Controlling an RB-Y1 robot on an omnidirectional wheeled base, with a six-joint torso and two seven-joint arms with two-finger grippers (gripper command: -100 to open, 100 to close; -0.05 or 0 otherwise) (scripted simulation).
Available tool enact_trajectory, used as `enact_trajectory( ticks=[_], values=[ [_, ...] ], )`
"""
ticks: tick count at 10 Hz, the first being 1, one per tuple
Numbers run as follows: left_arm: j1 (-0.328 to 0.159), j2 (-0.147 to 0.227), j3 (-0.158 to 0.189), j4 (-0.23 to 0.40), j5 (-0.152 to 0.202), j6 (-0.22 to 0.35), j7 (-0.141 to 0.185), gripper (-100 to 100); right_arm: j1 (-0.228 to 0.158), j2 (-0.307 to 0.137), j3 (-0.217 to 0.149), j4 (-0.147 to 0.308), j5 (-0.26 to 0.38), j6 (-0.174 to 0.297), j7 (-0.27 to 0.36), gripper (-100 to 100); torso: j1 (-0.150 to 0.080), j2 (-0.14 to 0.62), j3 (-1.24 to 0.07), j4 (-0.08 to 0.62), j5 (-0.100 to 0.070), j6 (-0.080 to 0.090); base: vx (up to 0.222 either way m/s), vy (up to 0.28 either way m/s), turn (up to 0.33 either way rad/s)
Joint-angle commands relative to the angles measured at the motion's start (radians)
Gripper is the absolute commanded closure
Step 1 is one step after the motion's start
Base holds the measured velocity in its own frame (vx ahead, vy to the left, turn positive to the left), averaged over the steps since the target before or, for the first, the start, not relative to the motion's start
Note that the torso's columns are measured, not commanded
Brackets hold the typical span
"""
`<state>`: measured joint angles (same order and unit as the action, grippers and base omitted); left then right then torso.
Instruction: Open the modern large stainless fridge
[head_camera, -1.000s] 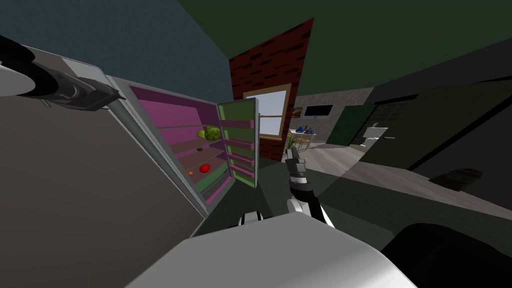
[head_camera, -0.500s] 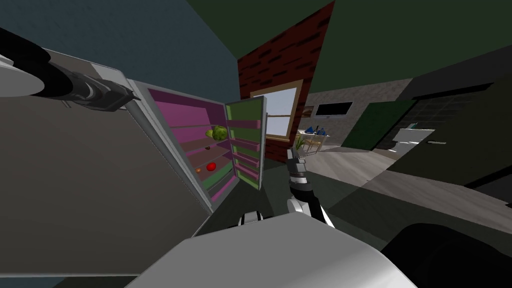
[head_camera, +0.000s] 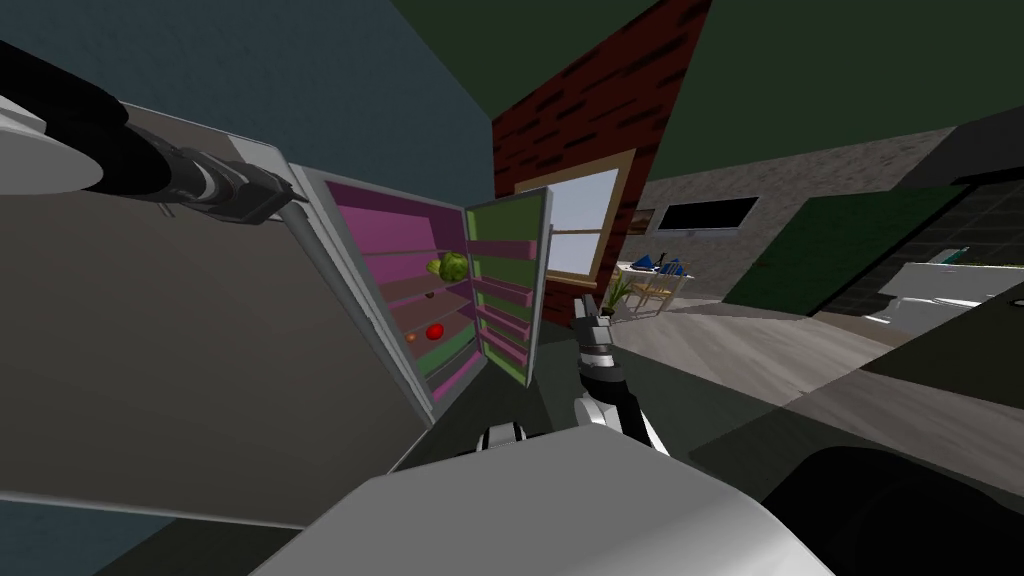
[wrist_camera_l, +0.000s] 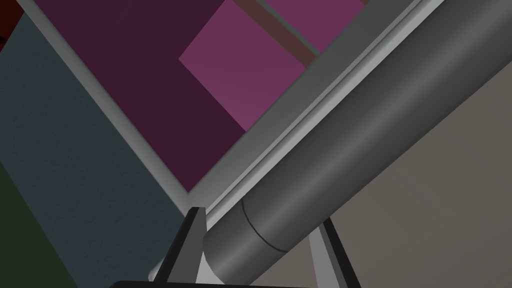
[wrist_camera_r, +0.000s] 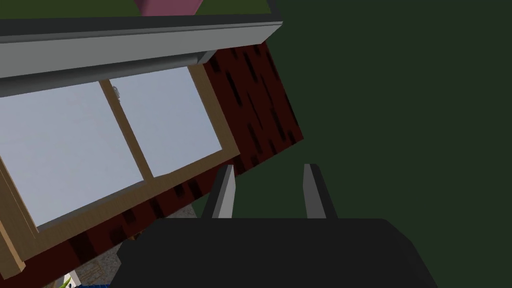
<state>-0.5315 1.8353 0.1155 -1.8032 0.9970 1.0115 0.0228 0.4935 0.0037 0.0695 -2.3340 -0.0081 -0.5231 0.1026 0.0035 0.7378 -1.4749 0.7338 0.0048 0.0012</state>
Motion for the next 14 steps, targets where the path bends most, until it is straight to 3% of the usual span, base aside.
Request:
enact_trajectory(
  ticks=[1, 2, 3, 4, 5, 7, 8, 11, 12, 14],
  values=[
    [0.001, -0.010, 0.043, -0.052, 0.025, 0.023, -0.003, 100, 0.000, 0.000, 0.000, 0.000, 0.000, 0.000, 0.000, 0, -0.001, -0.001, -0.002, 0.002, -0.002, 0.000, 0.059, -0.007, 0.313],
    [0.001, -0.004, -0.004, -0.052, 0.025, 0.023, -0.003, 100, 0.000, 0.000, 0.000, 0.000, 0.000, 0.000, 0.000, 0, -0.001, -0.001, -0.001, 0.005, -0.003, -0.006, 0.095, -0.013, 0.216],
    [0.001, -0.010, 0.032, -0.052, 0.025, 0.023, -0.003, 100, 0.000, 0.000, 0.000, 0.000, 0.000, 0.000, 0.000, 0, 0.002, -0.002, -0.002, 0.000, 0.001, -0.002, 0.038, -0.010, -0.010],
    [-0.008, -0.010, 0.050, -0.099, 0.045, 0.028, 0.011, 100, 0.000, 0.000, 0.000, 0.000, 0.000, 0.000, 0.000, 0, 0.002, -0.003, -0.004, 0.000, -0.001, 0.001, 0.058, 0.000, 0.236],
    [-0.008, -0.003, 0.003, -0.101, 0.045, 0.028, 0.011, 100, 0.000, 0.000, 0.000, 0.000, 0.000, 0.000, 0.000, 0, -0.001, -0.003, -0.003, 0.002, -0.003, -0.003, 0.089, 0.004, 0.217],
    [-0.008, -0.010, 0.050, -0.101, 0.045, 0.028, 0.011, 100, 0.000, 0.000, 0.000, 0.000, 0.000, 0.000, 0.000, 0, 0.003, -0.006, -0.005, -0.002, 0.001, 0.000, 0.027, -0.004, -0.007],
    [-0.016, -0.010, 0.057, -0.149, 0.065, 0.033, 0.024, 100, 0.000, 0.000, 0.000, 0.000, 0.000, 0.000, 0.000, 0, 0.001, -0.005, -0.005, 0.000, -0.002, 0.001, 0.061, 0.010, 0.269],
    [-0.025, -0.010, 0.065, -0.198, 0.086, 0.038, 0.038, 100, 0.000, 0.000, 0.000, 0.000, 0.000, 0.000, 0.000, 0, 0.000, -0.003, -0.002, 0.002, -0.002, -0.003, 0.103, -0.022, 0.236],
    [-0.033, 0.002, 0.050, -0.180, 0.082, 0.022, 0.036, 100, 0.000, 0.000, 0.000, 0.000, 0.000, 0.000, 0.000, 0, -0.001, -0.003, -0.003, 0.000, -0.002, 0.000, 0.033, -0.007, 0.034],
    [-0.036, 0.004, 0.047, -0.174, 0.107, 0.003, 0.019, 100, 0.000, 0.000, 0.000, 0.000, 0.000, 0.000, 0.000, 0, -0.002, 0.000, -0.002, 0.001, -0.004, 0.004, -0.108, 0.096, -0.231]
  ],
)
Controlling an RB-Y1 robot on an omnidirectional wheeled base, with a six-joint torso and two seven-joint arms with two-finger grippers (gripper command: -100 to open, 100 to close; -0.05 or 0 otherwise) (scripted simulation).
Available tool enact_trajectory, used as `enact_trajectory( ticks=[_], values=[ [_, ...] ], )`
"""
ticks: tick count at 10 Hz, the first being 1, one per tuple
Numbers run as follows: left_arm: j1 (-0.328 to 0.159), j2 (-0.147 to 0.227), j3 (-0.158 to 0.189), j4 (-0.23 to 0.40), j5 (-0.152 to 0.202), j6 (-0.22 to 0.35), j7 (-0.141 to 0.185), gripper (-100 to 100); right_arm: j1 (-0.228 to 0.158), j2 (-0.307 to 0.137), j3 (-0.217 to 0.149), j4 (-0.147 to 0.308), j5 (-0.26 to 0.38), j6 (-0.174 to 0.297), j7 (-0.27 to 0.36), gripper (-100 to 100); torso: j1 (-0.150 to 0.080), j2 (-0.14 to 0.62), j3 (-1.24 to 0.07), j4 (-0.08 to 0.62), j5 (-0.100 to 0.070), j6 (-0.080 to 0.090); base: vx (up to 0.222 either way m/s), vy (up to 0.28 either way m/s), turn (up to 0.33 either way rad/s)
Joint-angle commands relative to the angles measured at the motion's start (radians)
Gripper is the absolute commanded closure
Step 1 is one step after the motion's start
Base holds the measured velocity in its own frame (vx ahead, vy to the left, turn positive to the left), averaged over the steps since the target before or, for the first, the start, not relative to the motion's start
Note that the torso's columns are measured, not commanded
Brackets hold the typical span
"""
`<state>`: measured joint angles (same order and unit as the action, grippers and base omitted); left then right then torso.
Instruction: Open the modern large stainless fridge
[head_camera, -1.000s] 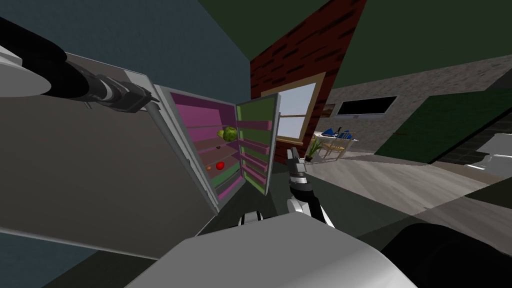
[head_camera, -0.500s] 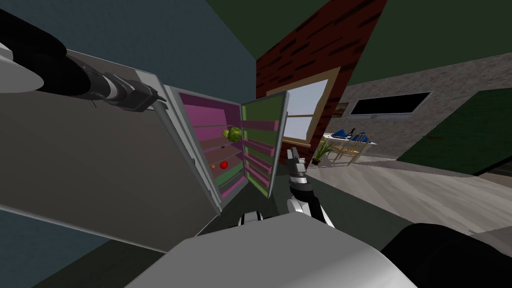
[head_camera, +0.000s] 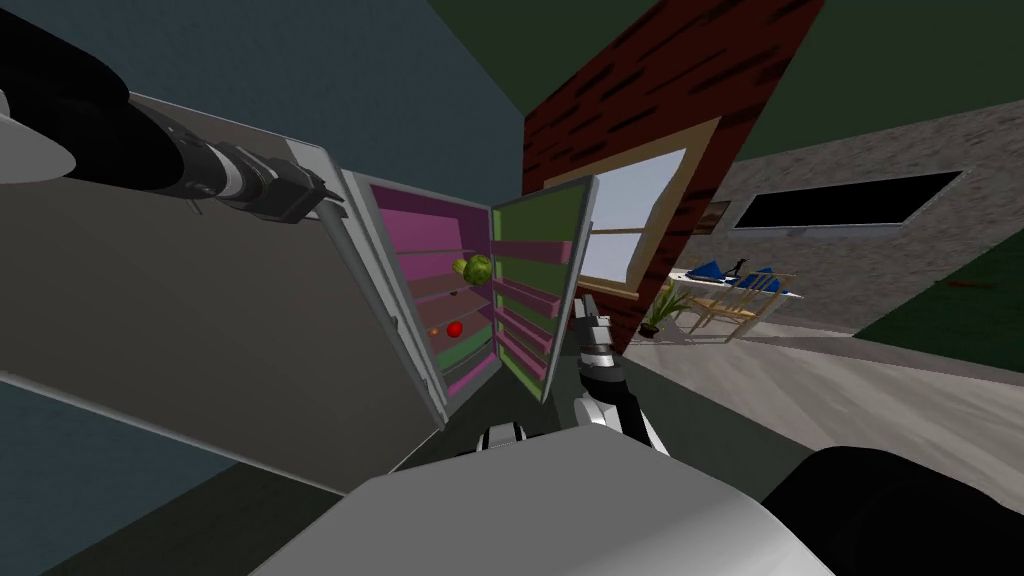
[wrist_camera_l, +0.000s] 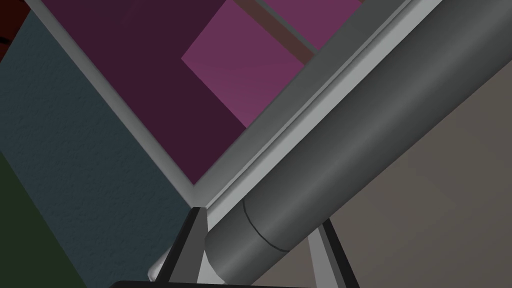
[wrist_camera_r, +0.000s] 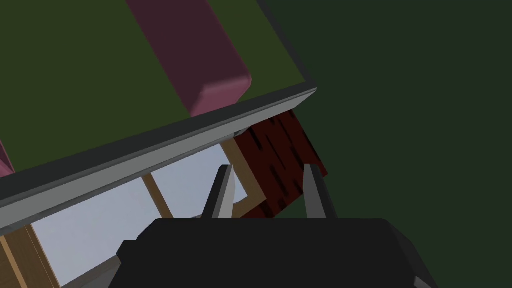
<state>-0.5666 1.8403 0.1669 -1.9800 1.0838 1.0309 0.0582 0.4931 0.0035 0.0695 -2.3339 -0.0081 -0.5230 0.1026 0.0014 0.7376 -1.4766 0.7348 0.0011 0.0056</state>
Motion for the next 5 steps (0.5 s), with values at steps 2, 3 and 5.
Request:
enact_trajectory(
  ticks=[2, 3, 5],
  values=[
    [-0.002, -0.002, -0.006, 0.012, 0.045, -0.034, -0.041, 100, 0.000, 0.000, 0.000, 0.000, 0.000, 0.000, 0.000, 0, -0.002, 0.006, 0.005, 0.002, 0.001, -0.003, -0.277, 0.146, -0.331],
    [-0.003, -0.002, -0.006, 0.017, 0.057, -0.042, -0.053, 100, 0.000, 0.000, 0.000, 0.000, 0.000, 0.000, 0.000, 0, -0.003, 0.007, 0.008, 0.002, 0.001, -0.005, -0.257, 0.131, -0.306],
    [-0.004, -0.003, -0.007, 0.026, 0.082, -0.059, -0.076, 100, 0.000, 0.000, 0.000, 0.000, 0.000, 0.000, 0.000, 0, -0.002, 0.000, 0.001, 0.002, 0.000, -0.005, -0.238, 0.102, -0.294]
  ],
)
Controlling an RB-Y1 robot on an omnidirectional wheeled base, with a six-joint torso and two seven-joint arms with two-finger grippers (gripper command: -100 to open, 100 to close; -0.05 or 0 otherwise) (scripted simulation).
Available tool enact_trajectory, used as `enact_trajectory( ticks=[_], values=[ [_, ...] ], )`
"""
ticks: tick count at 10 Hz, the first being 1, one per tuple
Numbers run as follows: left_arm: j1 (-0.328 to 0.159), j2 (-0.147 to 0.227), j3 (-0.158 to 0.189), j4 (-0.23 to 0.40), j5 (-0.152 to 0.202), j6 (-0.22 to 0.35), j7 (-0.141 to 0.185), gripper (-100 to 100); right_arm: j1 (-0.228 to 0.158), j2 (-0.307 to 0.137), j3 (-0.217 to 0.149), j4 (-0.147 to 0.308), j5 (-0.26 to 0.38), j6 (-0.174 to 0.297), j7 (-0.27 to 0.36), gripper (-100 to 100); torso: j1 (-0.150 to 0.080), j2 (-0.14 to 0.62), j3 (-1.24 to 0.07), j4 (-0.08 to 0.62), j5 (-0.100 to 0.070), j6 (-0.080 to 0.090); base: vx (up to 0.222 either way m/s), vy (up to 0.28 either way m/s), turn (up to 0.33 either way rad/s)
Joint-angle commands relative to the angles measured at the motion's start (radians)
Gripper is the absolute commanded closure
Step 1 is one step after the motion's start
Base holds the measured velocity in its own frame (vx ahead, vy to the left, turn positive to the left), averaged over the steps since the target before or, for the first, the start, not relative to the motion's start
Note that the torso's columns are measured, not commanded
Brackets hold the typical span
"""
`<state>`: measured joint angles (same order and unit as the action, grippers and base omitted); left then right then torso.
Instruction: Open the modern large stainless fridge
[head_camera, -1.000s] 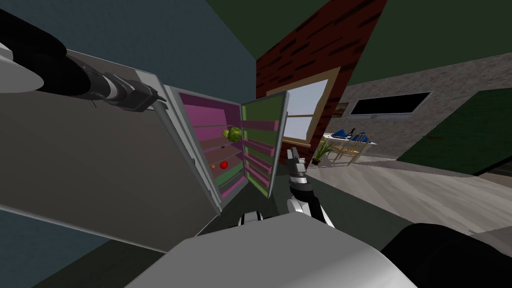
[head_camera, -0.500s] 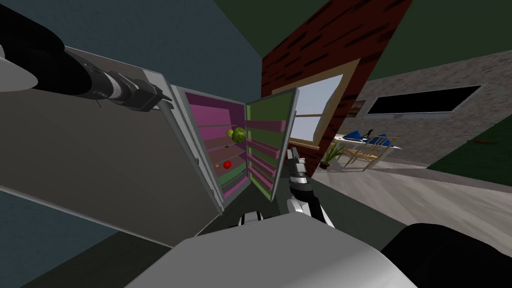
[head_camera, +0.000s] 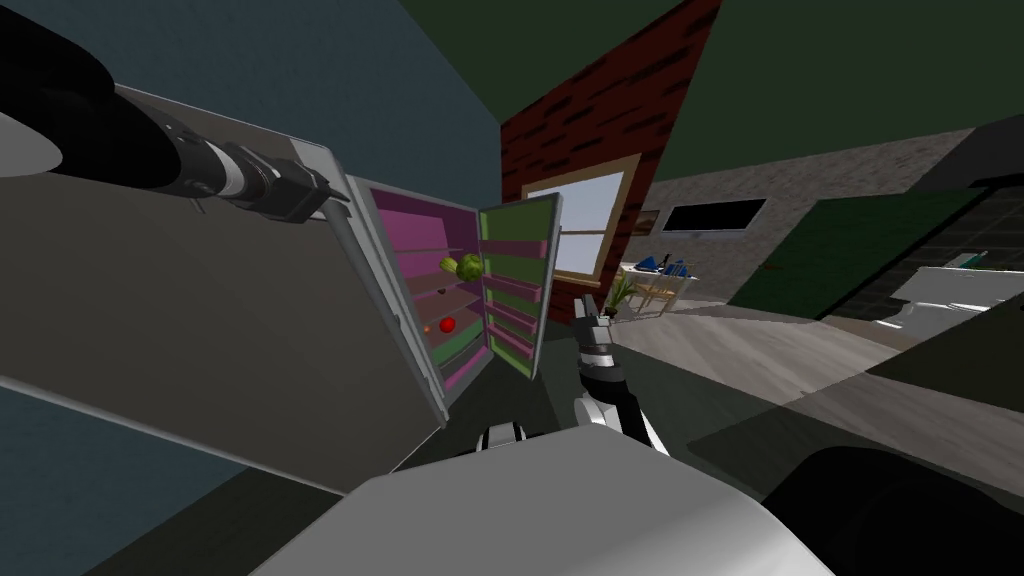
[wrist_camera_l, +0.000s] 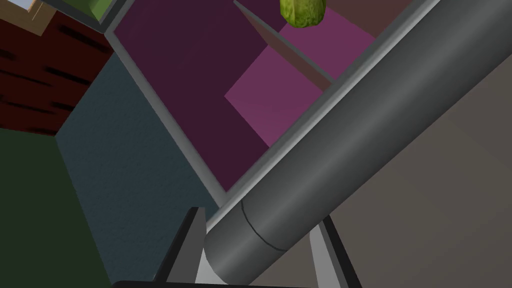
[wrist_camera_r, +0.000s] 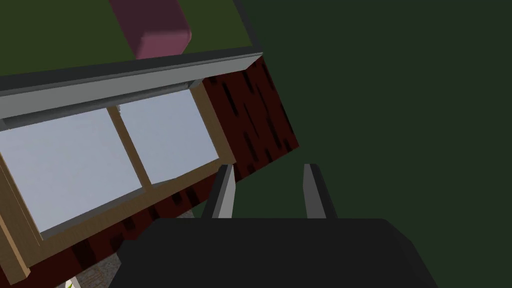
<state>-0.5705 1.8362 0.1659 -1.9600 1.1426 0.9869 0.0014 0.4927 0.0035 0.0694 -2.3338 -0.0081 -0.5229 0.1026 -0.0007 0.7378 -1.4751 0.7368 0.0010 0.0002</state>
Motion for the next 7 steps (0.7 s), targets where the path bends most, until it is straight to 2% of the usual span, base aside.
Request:
enact_trajectory(
  ticks=[1, 3, 4, 5, 7],
  values=[
    [-0.001, 0.001, -0.007, 0.011, 0.036, -0.024, -0.032, 100, 0.000, 0.000, 0.000, 0.000, 0.000, 0.000, 0.000, 0, -0.001, -0.003, -0.003, -0.001, -0.001, 0.000, -0.263, 0.088, -0.308],
    [-0.003, 0.000, -0.008, 0.020, 0.061, -0.041, -0.056, 100, 0.000, 0.000, 0.000, 0.000, 0.000, 0.000, 0.000, 0, -0.003, -0.005, -0.005, -0.002, -0.003, 0.003, -0.229, 0.091, -0.297],
    [0.004, -0.009, 0.004, 0.017, 0.046, -0.024, -0.052, 100, 0.000, 0.000, 0.000, 0.000, 0.000, 0.000, 0.000, 0, -0.005, -0.007, -0.006, -0.002, -0.004, 0.005, -0.104, 0.043, -0.072],
    [-0.009, -0.012, 0.016, -0.022, 0.089, -0.031, -0.056, 100, 0.001, 0.000, 0.000, 0.000, 0.000, 0.000, 0.000, 0, -0.005, -0.011, -0.009, -0.002, -0.003, 0.001, -0.107, 0.126, -0.053],
    [-0.023, -0.013, 0.027, -0.058, 0.131, -0.040, -0.055, 100, 0.000, 0.000, 0.000, 0.000, 0.000, 0.000, 0.000, 0, -0.003, -0.003, -0.003, -0.002, -0.003, 0.006, -0.178, 0.181, -0.147]
  ],
)
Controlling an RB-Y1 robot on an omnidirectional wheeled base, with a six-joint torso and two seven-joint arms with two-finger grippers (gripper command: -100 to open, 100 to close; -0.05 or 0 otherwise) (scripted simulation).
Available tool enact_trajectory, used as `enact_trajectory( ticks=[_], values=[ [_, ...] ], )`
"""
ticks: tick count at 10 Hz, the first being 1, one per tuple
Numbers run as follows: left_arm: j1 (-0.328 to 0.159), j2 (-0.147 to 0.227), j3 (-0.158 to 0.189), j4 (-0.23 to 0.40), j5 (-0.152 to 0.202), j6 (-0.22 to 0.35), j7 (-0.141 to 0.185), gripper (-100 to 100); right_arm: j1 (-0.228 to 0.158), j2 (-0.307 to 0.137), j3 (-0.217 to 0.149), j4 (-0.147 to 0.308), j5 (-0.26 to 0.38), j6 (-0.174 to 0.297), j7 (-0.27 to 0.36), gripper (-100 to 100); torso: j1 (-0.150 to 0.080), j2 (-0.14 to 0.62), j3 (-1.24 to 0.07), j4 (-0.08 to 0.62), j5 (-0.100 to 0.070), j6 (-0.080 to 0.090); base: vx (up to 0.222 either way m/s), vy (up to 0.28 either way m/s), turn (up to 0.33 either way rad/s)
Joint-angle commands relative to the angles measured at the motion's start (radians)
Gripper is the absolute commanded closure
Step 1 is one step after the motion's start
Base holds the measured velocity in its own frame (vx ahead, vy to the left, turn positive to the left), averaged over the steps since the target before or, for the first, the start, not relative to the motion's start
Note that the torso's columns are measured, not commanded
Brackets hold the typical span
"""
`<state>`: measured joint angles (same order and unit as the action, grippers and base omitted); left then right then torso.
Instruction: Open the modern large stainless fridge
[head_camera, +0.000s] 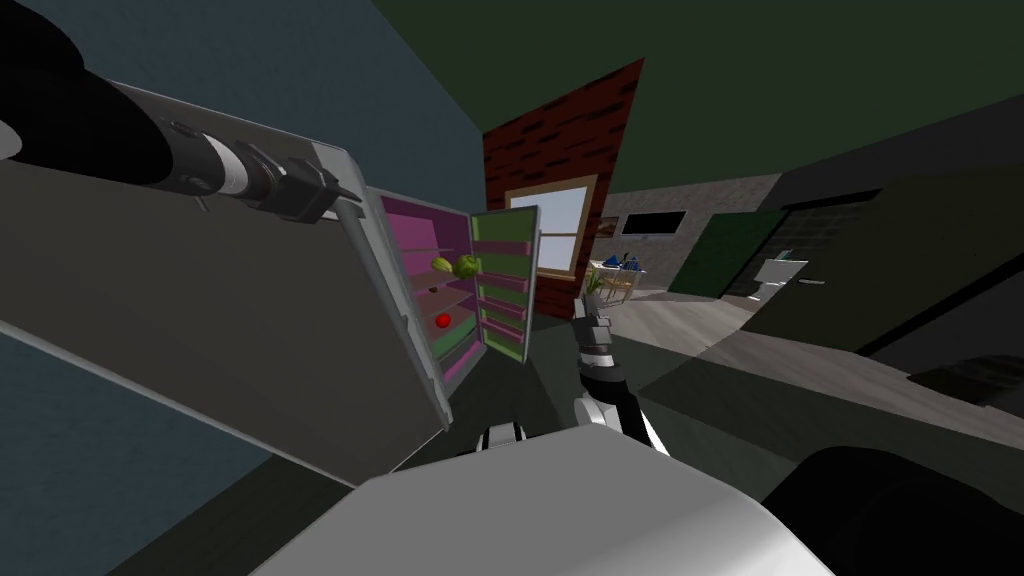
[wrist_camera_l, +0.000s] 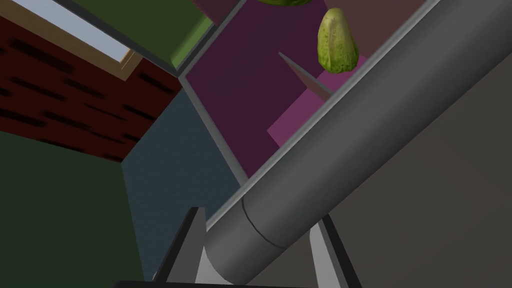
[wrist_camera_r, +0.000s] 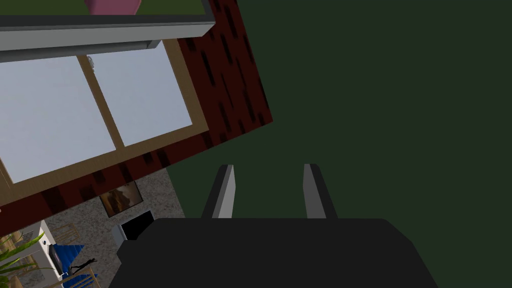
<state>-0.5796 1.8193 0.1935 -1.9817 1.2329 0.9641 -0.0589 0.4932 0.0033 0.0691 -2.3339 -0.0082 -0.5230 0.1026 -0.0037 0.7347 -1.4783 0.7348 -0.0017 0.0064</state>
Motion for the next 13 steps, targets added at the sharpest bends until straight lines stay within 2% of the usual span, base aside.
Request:
enact_trajectory(
  ticks=[1, 6, 7, 8, 9, 10, 12, 13],
  values=[
    [-0.022, 0.004, 0.005, -0.055, 0.061, -0.021, 0.005, 100, 0.000, 0.000, 0.000, 0.000, 0.000, 0.000, 0.000, 0, 0.000, 0.001, 0.001, 0.000, 0.001, -0.002, -0.141, 0.201, -0.112],
    [-0.057, 0.003, 0.032, -0.146, 0.164, -0.043, 0.006, 100, 0.000, 0.000, 0.000, 0.000, 0.000, 0.000, 0.000, 0, 0.001, 0.002, 0.003, 0.000, 0.002, -0.005, -0.143, 0.153, -0.098],
    [-0.059, 0.014, 0.018, -0.125, 0.149, -0.048, 0.006, 100, 0.000, 0.000, 0.000, 0.000, 0.000, 0.000, 0.000, 0, 0.001, 0.000, 0.001, -0.001, 0.001, -0.005, -0.078, 0.071, -0.042],
    [-0.078, 0.014, 0.024, -0.159, 0.196, -0.070, 0.006, 100, 0.000, 0.000, 0.000, 0.000, 0.000, 0.000, 0.000, 0, 0.001, -0.005, -0.003, 0.000, 0.001, -0.007, -0.093, 0.144, -0.125],
    [-0.087, 0.013, 0.030, -0.173, 0.217, -0.075, 0.005, 100, 0.000, 0.000, 0.000, 0.000, 0.000, 0.000, 0.000, 0, 0.003, -0.003, -0.003, 0.001, 0.000, -0.002, -0.148, 0.232, -0.201],
    [-0.087, 0.013, 0.030, -0.173, 0.217, -0.075, 0.005, 100, 0.000, 0.000, 0.000, 0.000, 0.000, 0.000, 0.000, 0, 0.003, 0.000, 0.000, 0.001, 0.001, -0.002, -0.126, 0.143, -0.103],
    [-0.105, 0.010, 0.042, -0.201, 0.258, -0.085, 0.002, 100, 0.000, 0.000, 0.000, 0.000, 0.000, 0.000, 0.000, 0, 0.003, 0.001, 0.000, 0.002, 0.002, -0.007, -0.105, 0.128, -0.084],
    [-0.105, 0.010, 0.042, -0.201, 0.258, -0.085, 0.002, 100, 0.000, 0.000, 0.000, 0.000, 0.000, 0.000, 0.000, 0, 0.004, 0.002, 0.001, 0.002, 0.002, -0.005, -0.078, 0.102, -0.071]
  ],
)
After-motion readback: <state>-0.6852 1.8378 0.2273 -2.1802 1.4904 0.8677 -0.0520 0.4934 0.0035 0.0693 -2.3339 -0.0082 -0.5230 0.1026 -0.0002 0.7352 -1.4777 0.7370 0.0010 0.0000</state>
